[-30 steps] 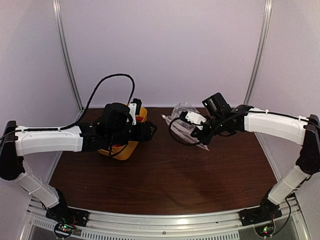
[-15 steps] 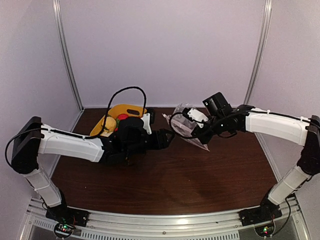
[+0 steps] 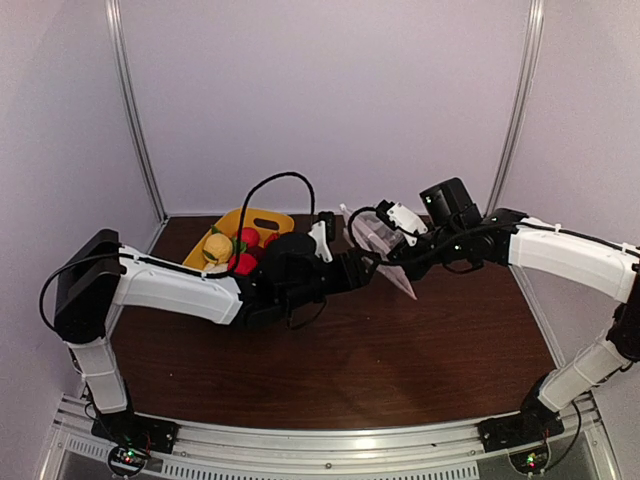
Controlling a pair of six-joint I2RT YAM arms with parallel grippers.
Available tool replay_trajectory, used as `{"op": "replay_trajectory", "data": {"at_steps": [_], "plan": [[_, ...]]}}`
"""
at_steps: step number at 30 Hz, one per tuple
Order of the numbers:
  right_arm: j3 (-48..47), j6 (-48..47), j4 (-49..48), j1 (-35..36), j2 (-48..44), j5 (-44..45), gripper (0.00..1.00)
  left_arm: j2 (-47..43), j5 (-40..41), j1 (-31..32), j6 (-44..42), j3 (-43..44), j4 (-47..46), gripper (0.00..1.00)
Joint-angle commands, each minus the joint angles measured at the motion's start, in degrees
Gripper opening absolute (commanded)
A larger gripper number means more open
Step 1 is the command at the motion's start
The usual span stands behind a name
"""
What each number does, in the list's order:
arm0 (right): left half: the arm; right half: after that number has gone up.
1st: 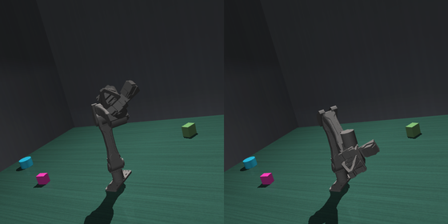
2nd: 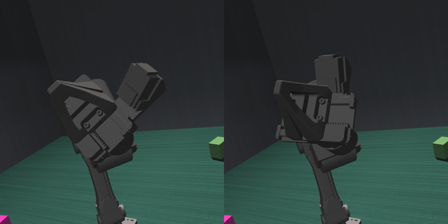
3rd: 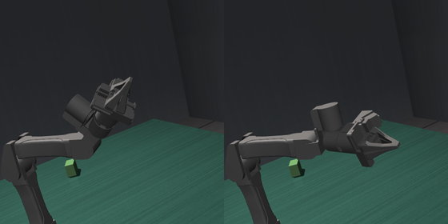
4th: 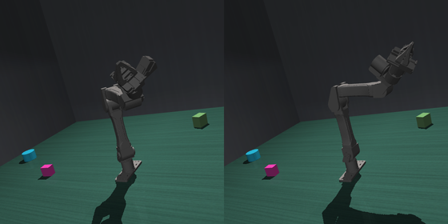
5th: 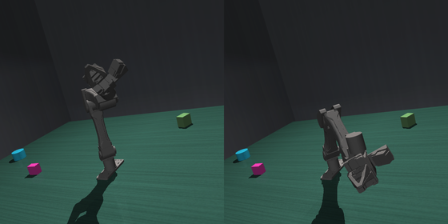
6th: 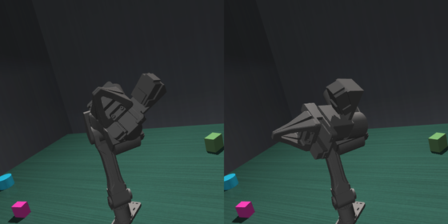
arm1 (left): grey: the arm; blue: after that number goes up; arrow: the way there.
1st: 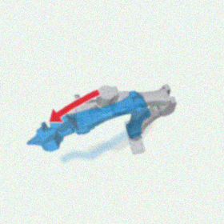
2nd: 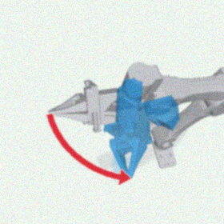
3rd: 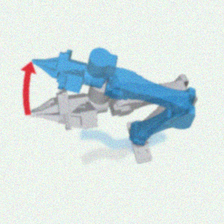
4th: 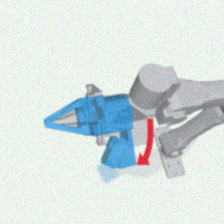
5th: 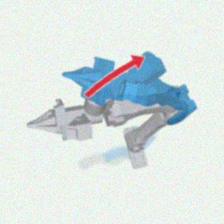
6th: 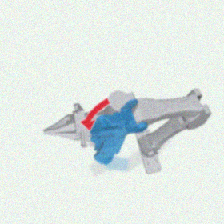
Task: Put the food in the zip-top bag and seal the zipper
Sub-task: Open the zipper food storage bag at the center of the board.
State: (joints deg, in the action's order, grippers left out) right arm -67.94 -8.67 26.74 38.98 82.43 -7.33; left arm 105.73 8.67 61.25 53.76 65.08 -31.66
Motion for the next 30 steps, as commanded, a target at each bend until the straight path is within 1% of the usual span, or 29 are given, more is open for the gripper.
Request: {"op": "replay_trajectory", "data": {"at_steps": [1,4,6,11,15,19,22,23,28,30], "plan": [[0.92,1.97,-1.80,0.11,-0.53,1.22,0.00,1.20,2.32,0.49,2.71,3.02,-1.29,0.65],[1.55,2.19,-2.83,0.25,-0.65,0.81,0.00,2.36,6.51,0.51,5.03,5.75,3.54,0.63],[1.76,2.84,-3.14,0.34,-0.61,1.95,0.00,3.60,8.02,0.50,6.93,9.39,10.03,0.62],[2.48,2.98,-3.80,0.82,-0.84,2.68,0.00,6.47,9.55,0.52,9.51,12.42,13.03,0.57],[2.95,3.49,-4.79,1.08,-1.14,3.54,0.00,7.57,13.35,0.52,11.35,13.76,17.53,0.49],[2.39,4.23,-5.01,1.07,-1.25,6.87,0.00,8.08,14.34,0.48,10.73,13.75,17.66,0.37],[2.59,3.90,-6.21,1.05,-2.00,12.22,0.00,8.63,14.07,0.40,10.22,13.20,16.83,0.21],[2.63,3.65,-6.51,1.05,-2.32,14.29,0.00,8.61,13.90,0.36,10.30,12.96,16.77,0.17],[0.86,0.32,-7.05,1.04,-4.03,28.01,0.00,9.11,13.89,0.05,9.33,12.34,15.78,0.00],[-0.39,-0.54,-6.64,1.03,-4.97,31.81,0.00,9.76,13.97,-0.07,9.24,12.71,15.49,0.00]]}}
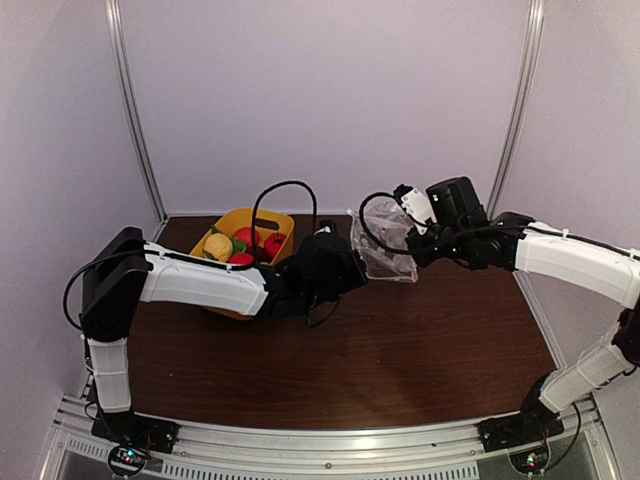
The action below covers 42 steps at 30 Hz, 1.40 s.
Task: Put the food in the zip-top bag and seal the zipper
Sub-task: Open the zipper food storage bag at the center of the board, then pick up the fake fruit from the bin.
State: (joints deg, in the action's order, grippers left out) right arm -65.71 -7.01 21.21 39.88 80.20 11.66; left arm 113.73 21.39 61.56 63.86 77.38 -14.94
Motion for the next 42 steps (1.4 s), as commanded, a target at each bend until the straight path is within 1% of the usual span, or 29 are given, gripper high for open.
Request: {"op": "replay_trajectory", "data": {"at_steps": [1,4,6,8,11,13,15,16,18,19,22,26,28,29,32,34,36,39,42], "plan": [[-3.31,-2.76,-0.57,0.13,-3.15,13.35,0.00,2.06,1.04,-0.43,-0.83,0.73,-1.19,0.00],[-5.14,-4.59,1.40,0.19,-4.53,13.49,0.00,2.44,0.89,-0.46,-0.79,1.09,-1.22,0.00],[-5.02,-6.16,1.58,0.13,-5.52,13.14,0.00,2.66,0.85,-0.41,-1.81,1.19,-3.23,0.00],[-4.31,-7.13,1.49,0.13,-5.73,14.30,0.00,2.87,-0.60,-0.40,-5.02,1.24,-7.15,0.00],[-4.56,-7.83,2.90,0.12,-4.97,17.19,0.00,3.06,-1.47,-0.40,-7.57,3.34,-6.62,0.00],[-4.85,-7.69,3.85,-0.04,-4.71,17.91,0.00,2.59,-4.08,-0.39,-11.90,3.69,-9.54,0.01],[-4.46,-7.60,3.88,-0.57,-4.70,17.94,0.00,1.84,-8.29,-0.39,-16.76,4.73,-11.06,0.25],[-4.27,-7.23,3.80,-1.03,-4.70,17.65,0.00,1.08,-9.34,-0.41,-18.58,5.16,-10.22,0.34],[-4.21,-6.04,4.06,-2.51,-4.63,16.35,0.00,-1.14,-10.65,-0.41,-20.36,4.81,-7.67,0.48],[-4.24,-5.17,4.18,-3.36,-4.54,15.33,0.00,-3.25,-10.83,-0.40,-20.94,4.16,-4.93,0.53],[-2.87,-4.63,2.55,-6.39,-4.61,12.90,0.00,-9.45,-10.88,-0.39,-23.81,0.11,2.68,0.62],[0.48,-6.36,-1.76,-8.28,-5.07,12.36,0.00,-19.76,-5.11,-0.81,-29.61,-7.76,11.56,0.76],[1.33,-6.94,-3.29,-9.42,-5.45,13.41,0.00,-24.36,-3.13,-2.14,-30.67,-9.69,18.47,0.79],[1.33,-7.17,-3.62,-10.10,-5.59,13.93,0.00,-26.47,-2.29,-3.33,-30.79,-10.08,22.42,0.83],[0.27,-7.66,-3.11,-13.28,-6.57,14.75,0.00,-31.14,-0.31,-8.29,-30.98,-10.11,33.59,0.85],[-0.23,-8.97,-3.00,-15.02,-7.76,15.91,0.00,-33.09,1.10,-12.04,-31.92,-10.39,38.43,0.89],[-0.37,-10.92,-2.95,-15.56,-9.03,17.30,0.00,-33.93,1.47,-15.45,-33.43,-10.29,42.22,0.89],[0.03,-10.17,-1.37,-15.41,-10.13,15.44,0.00,-32.68,-1.47,-20.78,-34.21,-8.91,47.53,0.89],[3.28,-8.58,-1.22,-14.20,-9.56,11.63,0.00,-29.52,-2.83,-24.34,-33.85,-6.67,52.41,0.89]]}}
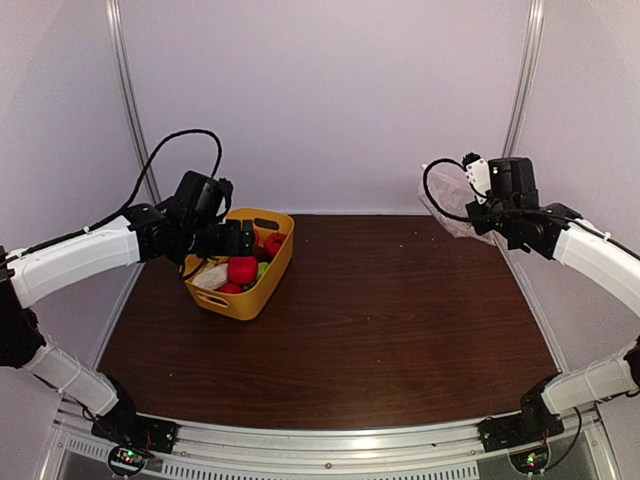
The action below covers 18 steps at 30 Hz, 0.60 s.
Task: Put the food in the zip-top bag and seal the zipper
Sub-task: Pick up the fake fruit from the bin.
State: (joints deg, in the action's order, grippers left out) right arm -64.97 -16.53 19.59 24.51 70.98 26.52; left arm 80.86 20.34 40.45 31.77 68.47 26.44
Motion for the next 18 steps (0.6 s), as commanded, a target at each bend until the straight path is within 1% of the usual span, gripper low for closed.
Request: {"op": "replay_trajectory", "data": {"at_steps": [1,4,8,10,12,15,18], "plan": [[4.01,0.73,0.14,1.71,0.21,-5.43,0.00,4.29,-2.55,-3.87,-2.25,2.81,11.68,0.90],[6.66,1.06,0.71,2.47,2.42,-13.56,0.00,7.09,-4.92,-4.73,-3.98,4.33,12.06,0.92],[7.05,2.54,0.70,2.45,4.85,-21.25,0.00,11.62,-7.38,-6.39,-5.49,6.43,12.35,0.93],[6.97,2.77,0.54,2.45,5.56,-23.03,0.00,13.66,-8.63,-7.21,-5.78,7.44,12.11,0.90],[7.07,3.08,0.18,2.47,6.03,-23.64,0.00,15.15,-8.16,-7.92,-5.73,8.20,11.48,0.88],[7.63,3.33,-0.21,2.43,6.20,-24.29,0.00,17.56,-7.47,-8.56,-5.56,9.54,11.67,0.87],[8.43,3.29,-0.64,2.42,5.44,-24.74,0.00,19.14,-8.44,-9.04,-5.93,10.27,11.44,0.86]]}}
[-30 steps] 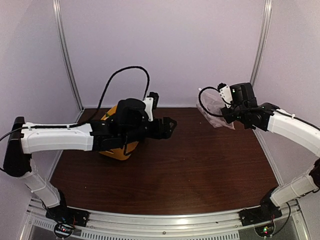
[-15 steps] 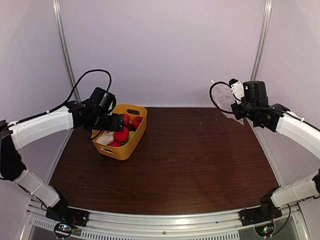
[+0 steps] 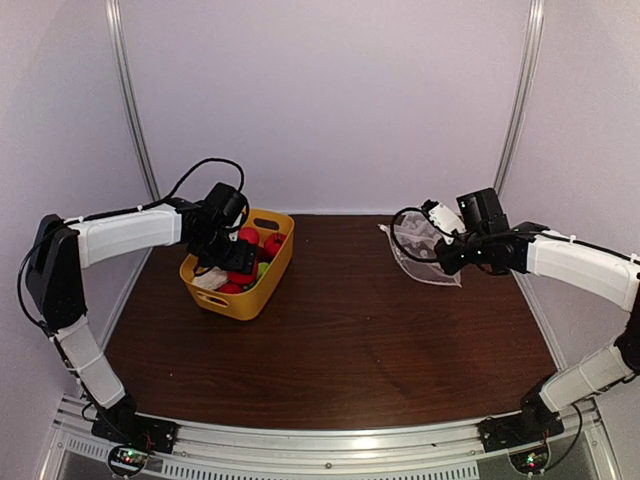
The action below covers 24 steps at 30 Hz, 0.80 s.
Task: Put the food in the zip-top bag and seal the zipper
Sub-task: Pick up the fake fruit from the bin.
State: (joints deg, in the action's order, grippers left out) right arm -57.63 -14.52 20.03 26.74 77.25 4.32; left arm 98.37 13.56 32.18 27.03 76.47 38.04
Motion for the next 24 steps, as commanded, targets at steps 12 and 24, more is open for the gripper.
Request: {"op": "replay_trajectory", "data": {"at_steps": [12,24], "plan": [[2.43,1.26,-1.32,0.23,-1.71,-2.47,0.00,1.63,-3.24,-0.98,-2.67,4.27,-0.39,0.53],[1.35,2.47,-0.05,0.24,-2.16,-2.23,0.00,-10.19,-10.21,-0.91,-2.62,6.03,0.22,0.41]]}}
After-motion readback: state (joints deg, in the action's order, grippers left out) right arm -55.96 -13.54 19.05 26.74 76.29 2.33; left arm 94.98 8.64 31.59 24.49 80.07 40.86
